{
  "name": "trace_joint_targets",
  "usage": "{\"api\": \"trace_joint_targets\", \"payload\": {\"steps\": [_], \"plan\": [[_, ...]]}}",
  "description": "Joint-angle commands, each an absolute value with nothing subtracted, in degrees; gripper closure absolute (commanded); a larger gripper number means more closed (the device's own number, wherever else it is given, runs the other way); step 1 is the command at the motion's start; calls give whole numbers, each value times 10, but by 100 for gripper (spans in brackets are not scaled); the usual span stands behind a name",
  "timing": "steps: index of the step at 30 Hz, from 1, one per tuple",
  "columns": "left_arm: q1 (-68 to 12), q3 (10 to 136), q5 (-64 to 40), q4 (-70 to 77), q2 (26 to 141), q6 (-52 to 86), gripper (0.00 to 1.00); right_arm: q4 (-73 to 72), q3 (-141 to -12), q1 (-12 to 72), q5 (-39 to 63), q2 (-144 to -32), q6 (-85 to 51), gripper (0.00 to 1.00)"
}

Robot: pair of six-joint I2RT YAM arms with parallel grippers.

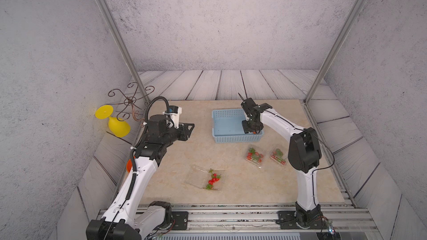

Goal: Pack strawberries into containers
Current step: Pick up the strawberry from the basket.

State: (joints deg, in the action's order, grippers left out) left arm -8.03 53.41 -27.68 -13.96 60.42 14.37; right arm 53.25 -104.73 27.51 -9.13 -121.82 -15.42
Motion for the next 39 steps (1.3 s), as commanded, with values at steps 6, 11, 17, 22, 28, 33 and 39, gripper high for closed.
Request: {"api": "trace_joint_targets", "payload": {"steps": [6,11,17,22,28,33,39], "plan": [[-72,533,-279,-137,608,140,60,583,-1094,248,-160,-1292,-167,41],[-71,533,-279,-138,609,140,60,583,-1105,244,-166,-1312,-166,40],[-70,532,-278,-138,610,140,60,583,-1113,237,-155,-1339,-164,43],[-69,532,-277,-140,610,139,60,582,-1129,228,-136,-1364,-164,48],[-69,533,-277,-140,611,139,60,581,-1155,221,-110,-1385,-163,56],[-69,532,-275,-140,611,139,60,580,-1169,218,-99,-1390,-159,67],[-69,532,-274,-140,611,139,60,572,-1158,218,-80,-1368,-153,74]]}}
